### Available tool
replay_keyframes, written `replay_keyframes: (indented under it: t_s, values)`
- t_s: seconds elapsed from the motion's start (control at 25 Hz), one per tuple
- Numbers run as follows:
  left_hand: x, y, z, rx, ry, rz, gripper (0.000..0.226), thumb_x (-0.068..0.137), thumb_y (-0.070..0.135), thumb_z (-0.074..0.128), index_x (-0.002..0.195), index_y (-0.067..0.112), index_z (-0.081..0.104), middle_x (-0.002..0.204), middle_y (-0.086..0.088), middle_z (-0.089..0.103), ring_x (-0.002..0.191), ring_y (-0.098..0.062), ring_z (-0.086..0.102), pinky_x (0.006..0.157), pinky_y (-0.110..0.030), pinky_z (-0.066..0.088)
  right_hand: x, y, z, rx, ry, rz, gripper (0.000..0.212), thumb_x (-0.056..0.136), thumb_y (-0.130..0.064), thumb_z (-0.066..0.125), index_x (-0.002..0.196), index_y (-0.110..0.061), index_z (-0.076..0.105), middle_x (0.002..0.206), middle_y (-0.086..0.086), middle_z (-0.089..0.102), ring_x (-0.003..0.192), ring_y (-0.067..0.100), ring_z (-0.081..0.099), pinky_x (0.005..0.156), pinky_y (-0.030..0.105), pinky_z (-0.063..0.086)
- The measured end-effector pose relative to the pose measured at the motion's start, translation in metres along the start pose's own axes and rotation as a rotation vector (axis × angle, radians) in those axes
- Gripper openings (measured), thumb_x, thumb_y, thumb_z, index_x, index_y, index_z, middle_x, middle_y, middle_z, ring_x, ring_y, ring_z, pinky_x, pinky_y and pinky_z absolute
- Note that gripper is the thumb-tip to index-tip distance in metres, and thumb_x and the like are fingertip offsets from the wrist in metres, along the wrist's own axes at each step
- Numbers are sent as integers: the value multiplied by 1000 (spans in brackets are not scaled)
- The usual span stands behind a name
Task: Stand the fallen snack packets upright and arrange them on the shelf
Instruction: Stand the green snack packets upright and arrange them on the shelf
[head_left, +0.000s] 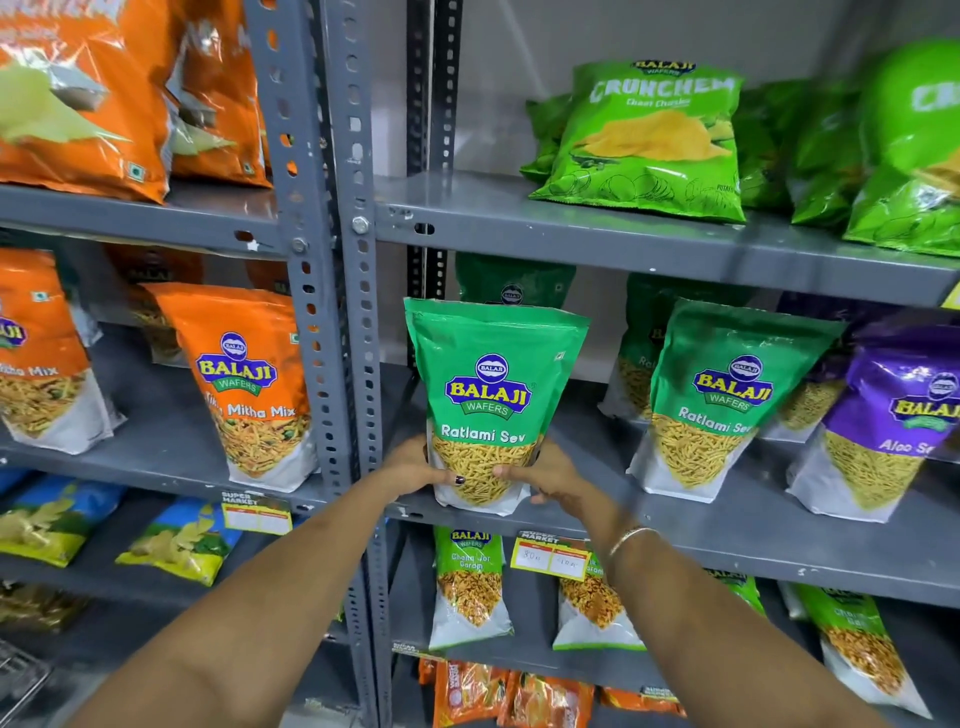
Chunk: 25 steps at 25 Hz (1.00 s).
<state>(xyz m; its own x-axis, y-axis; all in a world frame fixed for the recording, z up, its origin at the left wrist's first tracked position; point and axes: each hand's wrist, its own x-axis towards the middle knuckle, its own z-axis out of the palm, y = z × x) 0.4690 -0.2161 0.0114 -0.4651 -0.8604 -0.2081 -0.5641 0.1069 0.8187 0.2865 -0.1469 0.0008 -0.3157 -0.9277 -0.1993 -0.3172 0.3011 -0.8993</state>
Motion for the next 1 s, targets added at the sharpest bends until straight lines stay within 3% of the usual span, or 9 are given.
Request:
replay_keyframes:
  t_s: [0.24, 0.36, 0.52, 0.6, 0.68, 0.76, 0.84, 0.92, 1.0]
  values:
    - [-5, 7, -3, 143, -48, -45, 57, 78, 15, 69, 130, 7, 46, 137, -13, 52, 125, -28, 50, 100, -35, 42, -6, -4, -5, -11, -58, 1, 65, 75, -10, 73, 131, -5, 40, 124, 10, 57, 85, 11, 56, 39, 3, 42]
    - [0, 11, 0, 388, -325, -408, 48, 88, 27, 56, 127, 2, 43, 138, -18, 50, 123, -27, 54, 81, -29, 52, -11, -2, -19, -143, -118, 131, 72, 76, -19, 73, 133, -2, 33, 129, 3, 48, 109, 22, 53, 75, 19, 52]
    - [11, 42, 42, 548, -778, -463, 31, 96, 29, 34, 77, 10, 50, 70, -3, 74, 63, -9, 70, 45, -17, 51, -20, 25, -88, -426, -122, 379, 35, 79, -30, 69, 66, -8, 45, 44, -2, 50, 39, 10, 46, 42, 20, 40]
    - [18, 64, 79, 441, -713, -231, 24, 93, 26, 43, 76, 11, 51, 65, -1, 65, 54, -6, 64, 44, -18, 52, -34, 43, -131, -423, -36, 465, 37, 81, -24, 68, 60, -9, 42, 32, -1, 45, 28, 10, 42, 31, 15, 33]
    - [31, 86, 117, 258, -535, -17, 17, 88, 27, 54, 93, 10, 54, 83, -3, 56, 73, -12, 58, 53, -23, 52, -38, 67, -175, -417, 143, 459, 29, 78, -25, 70, 71, -5, 50, 50, 5, 53, 48, 17, 58, 37, 22, 39]
    - [54, 105, 157, 151, -348, 91, 34, 81, 27, 65, 109, 14, 52, 99, -5, 53, 95, -20, 53, 73, -34, 52, -25, 96, -216, -364, 314, 350, 47, 73, -27, 74, 105, -2, 51, 88, 14, 60, 100, 32, 62, 67, 34, 49]
    - [73, 120, 189, 72, -212, 100, 63, 73, 25, 74, 127, 11, 44, 125, -12, 52, 119, -23, 49, 102, -40, 44, -7, 115, -250, -109, 376, 216, 83, 66, -19, 81, 130, 4, 32, 129, 20, 49, 127, 35, 45, 100, 43, 44]
    - [86, 133, 217, -8, -146, 75, 93, 64, 26, 79, 140, 3, 31, 147, -13, 39, 135, -26, 38, 113, -40, 33, 5, 126, -270, 79, 313, 109, 88, 64, -7, 81, 132, 4, 26, 138, 18, 45, 127, 30, 44, 104, 40, 44]
    - [92, 141, 235, -73, -93, 72, 91, 53, 29, 82, 131, 5, 42, 140, -12, 48, 128, -26, 46, 109, -41, 38, 9, 129, -276, 179, 133, 22, 68, 69, 6, 74, 127, 3, 37, 124, 10, 57, 112, 19, 55, 91, 22, 53]
